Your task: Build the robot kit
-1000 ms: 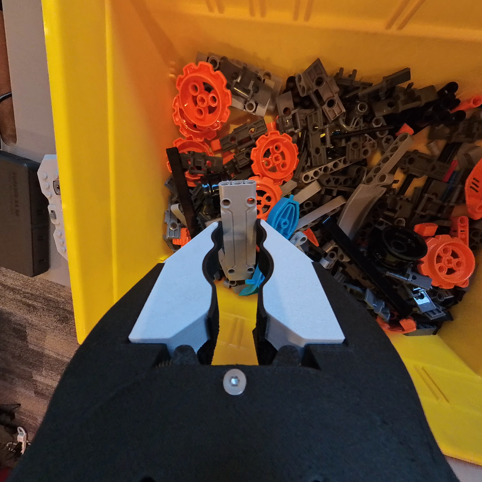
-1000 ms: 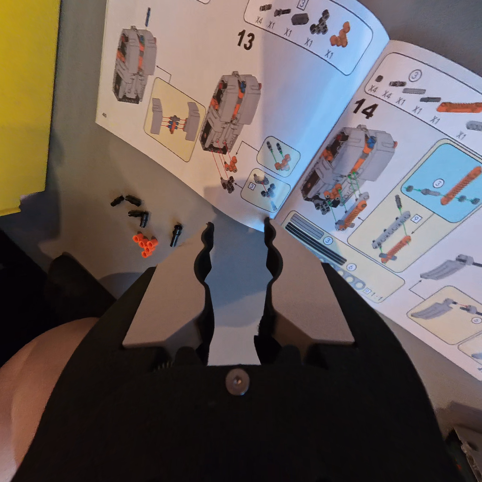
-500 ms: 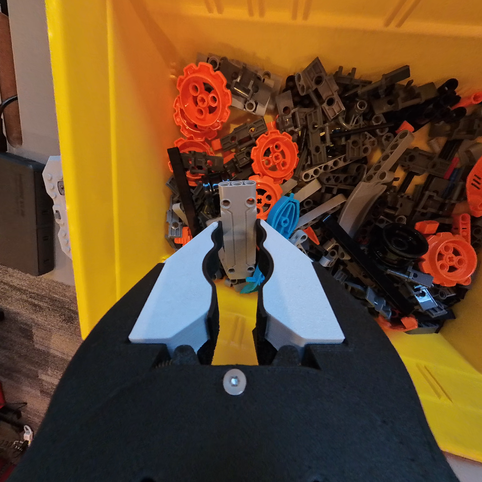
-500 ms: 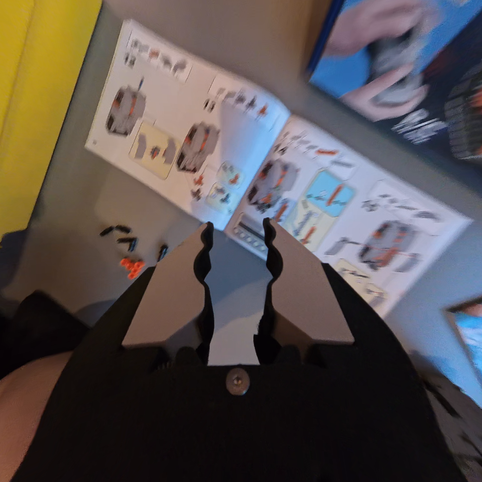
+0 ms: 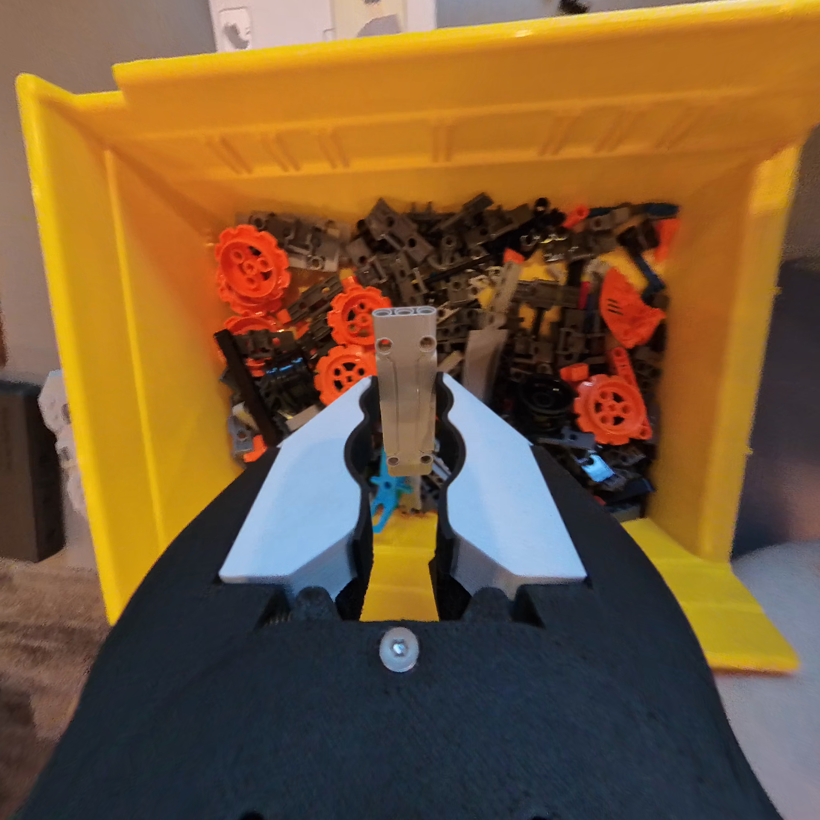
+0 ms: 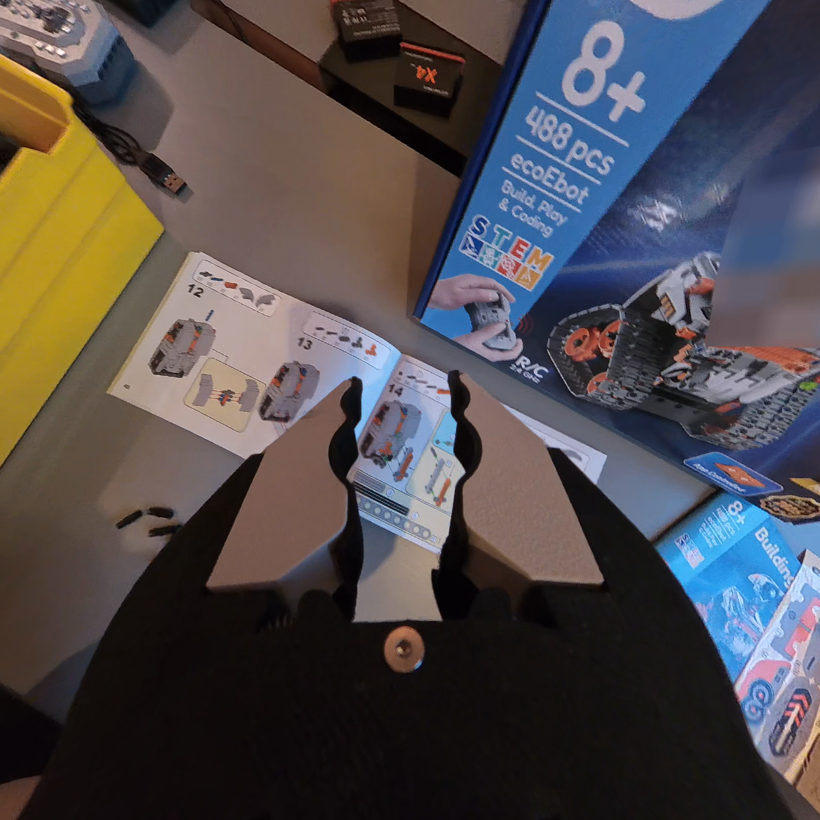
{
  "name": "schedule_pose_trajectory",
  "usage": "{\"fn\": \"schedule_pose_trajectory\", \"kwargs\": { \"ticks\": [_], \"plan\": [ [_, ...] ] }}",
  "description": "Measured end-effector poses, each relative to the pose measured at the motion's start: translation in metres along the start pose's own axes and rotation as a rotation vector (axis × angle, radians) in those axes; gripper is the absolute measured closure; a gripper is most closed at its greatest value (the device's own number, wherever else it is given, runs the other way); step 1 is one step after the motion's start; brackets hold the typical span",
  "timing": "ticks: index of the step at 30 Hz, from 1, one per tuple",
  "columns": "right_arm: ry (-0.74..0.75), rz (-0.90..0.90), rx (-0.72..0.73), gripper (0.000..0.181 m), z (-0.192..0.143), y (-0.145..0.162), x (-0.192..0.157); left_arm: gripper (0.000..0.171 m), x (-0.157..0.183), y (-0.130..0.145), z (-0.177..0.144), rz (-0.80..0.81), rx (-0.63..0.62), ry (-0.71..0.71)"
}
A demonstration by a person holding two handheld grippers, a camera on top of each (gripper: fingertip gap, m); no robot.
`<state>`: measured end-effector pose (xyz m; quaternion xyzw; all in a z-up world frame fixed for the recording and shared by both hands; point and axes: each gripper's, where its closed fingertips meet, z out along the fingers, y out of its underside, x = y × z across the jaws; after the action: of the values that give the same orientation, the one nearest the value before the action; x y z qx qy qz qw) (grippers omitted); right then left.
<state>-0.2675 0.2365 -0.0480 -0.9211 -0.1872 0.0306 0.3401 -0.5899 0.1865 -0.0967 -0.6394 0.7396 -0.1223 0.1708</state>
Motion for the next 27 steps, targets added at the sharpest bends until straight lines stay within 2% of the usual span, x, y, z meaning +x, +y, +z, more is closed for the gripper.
{"fn": "schedule_pose_trajectory", "kwargs": {
  "ticks": [4,6,8,11,14,17,19,21,22,24,27],
  "plan": [
    [-0.062,-0.033,0.114,0.134,-0.005,-0.041,-0.031,0.15,0.029,-0.016,-0.013,0.047,0.104,0.122],
    [-0.132,-0.06,0.217,0.133,-0.012,-0.069,-0.055,0.15,0.057,-0.019,-0.017,0.074,0.126,0.269],
    [-0.202,-0.071,0.309,0.133,-0.021,-0.09,-0.075,0.15,0.083,-0.016,-0.017,0.085,0.094,0.412],
    [-0.241,-0.061,0.341,0.134,-0.024,-0.1,-0.086,0.142,0.086,-0.02,-0.011,0.044,0.066,0.458],
    [-0.201,-0.09,0.339,0.134,-0.022,-0.102,-0.086,0.136,0.076,-0.017,-0.01,-0.019,0.066,0.438],
    [-0.259,-0.114,0.496,0.133,-0.038,-0.13,-0.105,0.148,0.052,-0.006,-0.025,-0.104,0.111,0.332],
    [-0.451,-0.153,0.651,0.129,-0.06,-0.148,-0.141,0.152,0.028,-0.003,-0.048,-0.169,0.23,0.212],
    [-0.628,-0.158,0.709,0.127,-0.07,-0.156,-0.175,0.149,-0.008,0.0,-0.08,-0.241,0.363,0.005],
    [-0.682,-0.167,0.696,0.121,-0.067,-0.157,-0.191,0.149,-0.022,0.0,-0.098,-0.268,0.435,-0.087],
    [-0.749,-0.286,0.598,0.122,-0.048,-0.146,-0.23,0.142,-0.04,-0.004,-0.134,-0.288,0.575,-0.249],
    [-0.716,-0.504,0.449,0.132,-0.006,-0.127,-0.279,0.122,-0.046,-0.012,-0.175,-0.283,0.736,-0.399]
  ]
}}
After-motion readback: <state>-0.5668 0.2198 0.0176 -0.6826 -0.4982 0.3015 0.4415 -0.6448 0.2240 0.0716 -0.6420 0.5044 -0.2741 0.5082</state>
